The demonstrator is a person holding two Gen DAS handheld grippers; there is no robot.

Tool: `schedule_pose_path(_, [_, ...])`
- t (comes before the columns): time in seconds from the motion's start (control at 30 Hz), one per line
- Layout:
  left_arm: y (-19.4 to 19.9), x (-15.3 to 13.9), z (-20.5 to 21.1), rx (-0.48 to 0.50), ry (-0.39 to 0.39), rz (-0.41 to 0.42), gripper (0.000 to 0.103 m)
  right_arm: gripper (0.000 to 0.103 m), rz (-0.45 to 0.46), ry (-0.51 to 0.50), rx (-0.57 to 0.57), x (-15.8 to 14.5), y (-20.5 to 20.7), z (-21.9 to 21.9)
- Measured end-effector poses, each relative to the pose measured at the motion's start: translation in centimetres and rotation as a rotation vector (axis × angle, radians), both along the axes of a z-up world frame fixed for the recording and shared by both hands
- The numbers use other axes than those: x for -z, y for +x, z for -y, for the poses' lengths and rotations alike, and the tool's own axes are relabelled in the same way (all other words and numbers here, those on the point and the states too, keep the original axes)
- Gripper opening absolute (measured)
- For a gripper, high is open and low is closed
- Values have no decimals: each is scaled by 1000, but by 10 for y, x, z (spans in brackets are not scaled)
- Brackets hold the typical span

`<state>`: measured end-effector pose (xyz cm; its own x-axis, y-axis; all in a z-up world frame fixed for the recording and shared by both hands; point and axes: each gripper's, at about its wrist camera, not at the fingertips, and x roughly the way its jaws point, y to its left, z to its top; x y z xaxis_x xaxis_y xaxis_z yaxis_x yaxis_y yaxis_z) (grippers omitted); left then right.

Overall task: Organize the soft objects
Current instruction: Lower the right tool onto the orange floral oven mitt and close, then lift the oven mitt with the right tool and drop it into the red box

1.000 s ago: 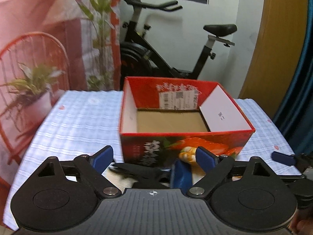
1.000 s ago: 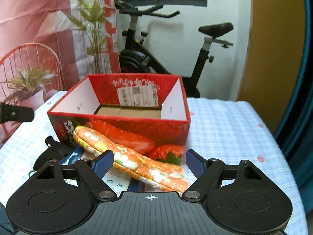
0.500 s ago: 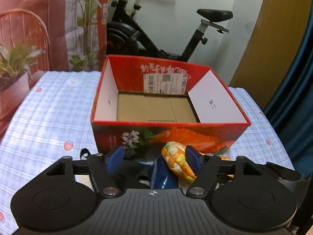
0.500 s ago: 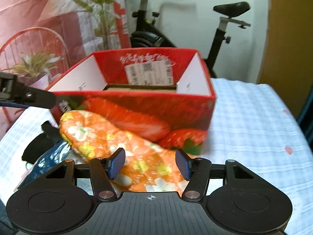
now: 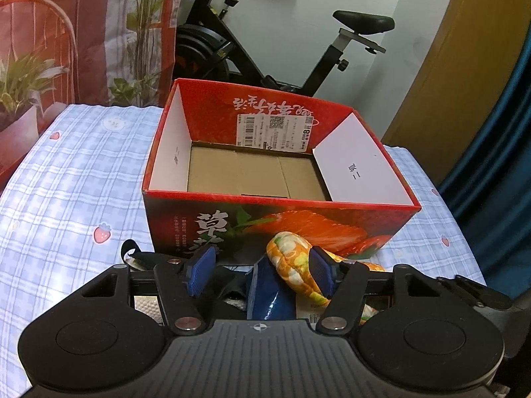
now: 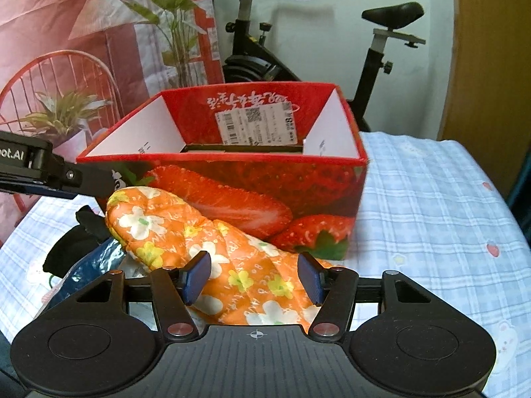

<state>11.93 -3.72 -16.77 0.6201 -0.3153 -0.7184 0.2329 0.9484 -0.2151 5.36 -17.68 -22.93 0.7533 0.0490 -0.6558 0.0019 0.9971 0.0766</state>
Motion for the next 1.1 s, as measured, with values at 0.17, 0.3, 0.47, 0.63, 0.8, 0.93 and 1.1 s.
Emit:
schedule_pose_path(0.17, [-2,-1,0,6,-15,-1,65,62,24,-24,30,-5,-15,10])
schedule_pose_path(0.3, [-3,-1,2,13,-26,-6,65,69,26,-30,46,-4,-27,18])
schedule_pose_path(0.47, [-2,1,8,31,-44,-14,65,79,28,-22,34,2,-36,22])
schedule_pose_path(0.63, [4,12,21,57,-30,-44,65,81,14,-48,2,10,-38,16])
schedule_pose_path(0.8, [10,23,31,93,-11,-55,50,80,-20,-42,-10,23,-31,15])
schedule_pose_path(0.93, [10,25,31,102,-6,-41,31,63,-42,41,-23,27,-24,23])
schedule_pose_path(1.1, [7,15,23,90,-41,-14,25,28,-9,55,-33,12,-25,23])
